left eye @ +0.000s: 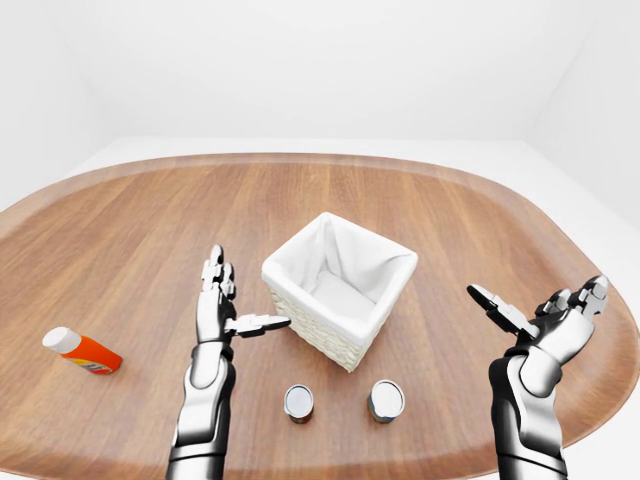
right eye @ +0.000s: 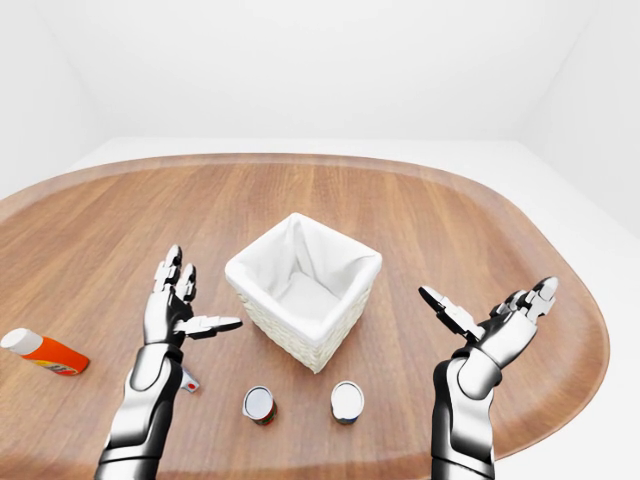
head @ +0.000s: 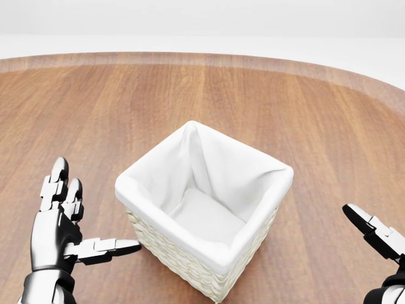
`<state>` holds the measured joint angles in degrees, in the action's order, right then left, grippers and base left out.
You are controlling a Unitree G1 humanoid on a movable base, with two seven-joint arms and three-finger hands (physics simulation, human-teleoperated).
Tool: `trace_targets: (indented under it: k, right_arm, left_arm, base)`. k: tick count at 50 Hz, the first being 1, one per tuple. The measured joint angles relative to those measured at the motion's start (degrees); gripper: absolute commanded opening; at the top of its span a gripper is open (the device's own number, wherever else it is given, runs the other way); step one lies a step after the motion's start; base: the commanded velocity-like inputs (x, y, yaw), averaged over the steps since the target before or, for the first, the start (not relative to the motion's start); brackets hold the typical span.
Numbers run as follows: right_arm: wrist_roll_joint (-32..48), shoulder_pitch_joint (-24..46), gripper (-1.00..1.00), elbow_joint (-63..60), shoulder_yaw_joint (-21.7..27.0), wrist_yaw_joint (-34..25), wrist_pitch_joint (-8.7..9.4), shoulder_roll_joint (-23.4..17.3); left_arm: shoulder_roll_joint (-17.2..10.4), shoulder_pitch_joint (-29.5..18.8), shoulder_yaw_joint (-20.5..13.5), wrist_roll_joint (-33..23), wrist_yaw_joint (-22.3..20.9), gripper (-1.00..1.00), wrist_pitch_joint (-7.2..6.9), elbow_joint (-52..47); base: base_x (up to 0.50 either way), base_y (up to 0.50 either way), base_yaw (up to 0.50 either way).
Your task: Pick up the alphabet soup and the cream cheese box, and put them in the basket.
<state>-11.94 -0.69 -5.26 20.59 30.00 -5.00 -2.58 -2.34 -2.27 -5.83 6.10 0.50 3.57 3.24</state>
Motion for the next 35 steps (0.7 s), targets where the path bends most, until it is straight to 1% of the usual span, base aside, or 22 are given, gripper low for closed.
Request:
trace_targets:
  k: [3, 6, 11, 15, 21, 25, 29, 35]
  right_arm:
    - [0.0, 0.0, 1.00, 0.0, 0.0, 0.0, 0.00, 0.0]
    - [0.0, 0.0, 1.00, -0.1, 0.0, 0.0, 0.00, 0.0]
    - [0.0, 0.1, 1.00, 0.0, 0.0, 0.0, 0.00, -0.1]
    - [0.0, 0.1, 1.00, 0.0, 0.0, 0.0, 0.00, -0.1]
    - [0.0, 0.2, 1.00, 0.0, 0.0, 0.0, 0.00, -0.1]
    - [0.0, 0.2, 1.00, 0.2, 0.0, 0.0, 0.00, -0.1]
    - [0.0, 0.3, 1.00, 0.4, 0.0, 0.0, 0.00, -0.2]
    - [0.0, 0.3, 1.00, 0.4, 0.0, 0.0, 0.00, -0.2]
  left_arm:
    - [-0.1, 0.2, -0.2, 0.1, 0.0, 1.00, -0.41, -0.6]
    - [-0.1, 0.5, -0.3, 0.0, 0.0, 1.00, -0.49, -1.4]
    - [-0.2, 1.5, -0.8, -0.2, 0.3, 1.00, -2.04, -4.2]
    - [-0.4, 2.3, -0.8, -2.4, 1.0, 1.00, -3.30, -7.1]
    - [-0.5, 3.0, -1.3, -6.7, 2.8, 1.00, -5.68, -11.5]
    - [-0.8, 2.6, -2.2, -9.5, 4.0, 1.00, -8.43, -15.0]
    - [-1.5, 1.9, -3.0, -12.6, 4.2, 1.00, -8.57, -19.0]
    - [-2.3, 1.0, -3.8, -17.1, 2.9, 1.00, -8.57, -23.4]
  base:
    - [0.00, 0.00, 0.00]
    - [0.00, 0.00, 0.00]
    - [0.00, 0.00, 0.00]
    - [0.00, 0.00, 0.00]
    - [0.00, 0.00, 0.00]
    - [0.00, 0.00, 0.00]
    - [0.00, 0.00, 0.00]
    - [0.00, 0.00, 0.00]
